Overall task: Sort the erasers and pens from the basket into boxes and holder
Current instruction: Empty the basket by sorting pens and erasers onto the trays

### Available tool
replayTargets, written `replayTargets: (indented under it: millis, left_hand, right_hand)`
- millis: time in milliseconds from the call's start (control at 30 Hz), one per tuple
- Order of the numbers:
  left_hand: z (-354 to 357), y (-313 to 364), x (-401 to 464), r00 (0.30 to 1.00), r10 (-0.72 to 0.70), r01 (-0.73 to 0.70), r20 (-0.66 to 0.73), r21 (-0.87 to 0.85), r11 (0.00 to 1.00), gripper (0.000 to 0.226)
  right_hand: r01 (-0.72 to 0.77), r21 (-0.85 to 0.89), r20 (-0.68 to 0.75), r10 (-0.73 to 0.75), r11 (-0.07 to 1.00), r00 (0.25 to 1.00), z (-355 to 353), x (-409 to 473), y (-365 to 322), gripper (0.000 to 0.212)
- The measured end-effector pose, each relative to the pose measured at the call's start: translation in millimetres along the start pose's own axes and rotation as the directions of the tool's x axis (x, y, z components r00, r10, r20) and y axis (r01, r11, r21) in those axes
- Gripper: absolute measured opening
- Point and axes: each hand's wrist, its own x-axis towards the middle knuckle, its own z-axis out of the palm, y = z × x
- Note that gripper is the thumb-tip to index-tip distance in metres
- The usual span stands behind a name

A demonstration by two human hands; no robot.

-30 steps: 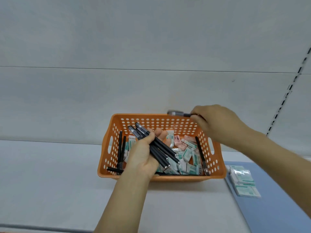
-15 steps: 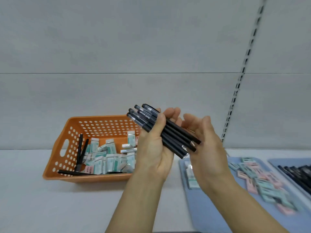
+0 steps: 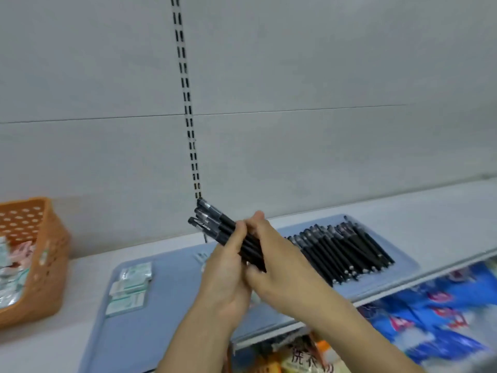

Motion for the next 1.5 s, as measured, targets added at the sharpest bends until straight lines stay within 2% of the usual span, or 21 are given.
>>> replayTargets:
  millis: [67, 133, 200, 267, 333, 400, 433, 533, 633, 733, 833, 1067, 1167, 1233, 1300, 1400, 1500]
  left_hand:
    - [19.4, -23.6, 1.9, 0.998, -0.052, 0.049, 0.031, 0.111, 0.993, 0.033]
    - [34.0, -38.6, 6.5, 0.997, -0.062, 0.056, 0.035, 0.169, 0.984, 0.038]
    - [41.7, -43.5, 12.4, 0.999, 0.031, -0.026, -0.032, 0.155, 0.988, 0.053]
    - [44.1, -40.8, 19.3, 0.963, 0.23, -0.201, -0.138, 0.2, 0.959, 0.069]
    - [45.9, -40.7, 25.6, 0.935, 0.341, -0.291, -0.098, 0.34, 0.894, 0.06]
    - [48.0, -46.2, 32.3, 0.941, 0.337, -0.291, -0.019, 0.461, 0.838, 0.032]
    - [48.9, -48.5, 36.2, 0.941, 0.337, -0.29, -0.005, 0.498, 0.817, 0.027]
    - [48.5, -51.2, 44.4, 0.948, 0.318, -0.246, -0.014, 0.602, 0.76, 0.042]
    - [37.4, -62.6, 47.7, 0.958, 0.281, -0.206, 0.054, 0.813, 0.544, 0.047]
    - [29.9, -82.2, 44.7, 0.976, 0.148, -0.196, 0.157, 0.934, 0.3, 0.044]
    - [26.0, -89.5, 47.8, 0.971, 0.109, -0.229, 0.212, 0.957, 0.178, 0.048]
    - [20.1, -86.4, 59.1, 0.971, 0.057, -0.236, 0.232, 0.967, 0.092, 0.049]
    - [18.3, -76.5, 52.1, 0.944, 0.133, -0.313, 0.303, 0.948, 0.058, 0.045]
    - [13.1, -66.9, 43.0, 0.904, 0.211, -0.386, 0.372, 0.922, 0.027, 0.041]
    - [1.7, -54.2, 31.5, 0.86, 0.298, -0.437, 0.414, 0.899, 0.011, 0.037]
    - [-24.2, -29.0, 11.2, 0.811, 0.422, -0.449, 0.406, 0.893, 0.004, 0.036]
    - [-58.1, 6.0, -14.3, 0.749, 0.539, -0.461, 0.386, 0.887, 0.005, 0.033]
  right_hand:
    - [-0.054, -0.128, -0.064, 0.046, 0.99, 0.997, -9.7, -10.2, 25.0, 0.048]
    - [-0.121, -0.168, -0.107, 0.104, 0.978, 0.989, -16.3, -20.3, 46.5, 0.041]
    - [-0.171, -0.155, -0.097, 0.158, 0.973, 0.983, -23.6, -29.2, 63.6, 0.029]
    - [-0.215, -0.129, -0.021, 0.214, 0.968, 0.977, -32.1, -36.1, 72.2, 0.016]
    - [-0.239, -0.051, 0.063, 0.242, 0.97, 0.968, -37.0, -40.2, 75.4, 0.01]
    - [-0.255, 0.008, 0.097, 0.253, 0.967, 0.962, -39.7, -40.4, 77.7, 0.014]
    - [-0.264, 0.009, 0.094, 0.262, 0.964, 0.96, -41.5, -38.5, 80.5, 0.015]
    - [-0.337, -0.116, -0.001, 0.339, 0.935, 0.941, -47.5, -24.5, 100.2, 0.017]
    - [-0.41, -0.342, -0.101, 0.401, 0.846, 0.911, -48.6, -4.1, 117.7, 0.036]
    - [-0.411, -0.482, -0.049, 0.445, 0.774, 0.894, -36.8, 8.0, 123.3, 0.05]
    - [-0.385, -0.57, -0.027, 0.452, 0.726, 0.891, -22.7, 7.0, 128.4, 0.048]
    - [-0.326, -0.655, -0.108, 0.343, 0.681, 0.933, -18.4, -7.2, 134.2, 0.042]
    - [-0.271, -0.605, -0.22, 0.17, 0.749, 0.961, -17.4, -9.7, 137.4, 0.032]
    - [-0.177, -0.538, -0.3, 0.009, 0.824, 0.954, -14.8, -10.7, 134.5, 0.023]
    - [-0.077, -0.442, -0.325, -0.08, 0.894, 0.942, -9.5, -8.4, 121.5, 0.03]
    - [0.027, -0.214, -0.377, -0.108, 0.976, 0.92, 3.9, 1.9, 88.1, 0.03]
    - [0.13, -0.05, -0.391, -0.139, 0.99, 0.91, 27.8, 15.9, 48.1, 0.026]
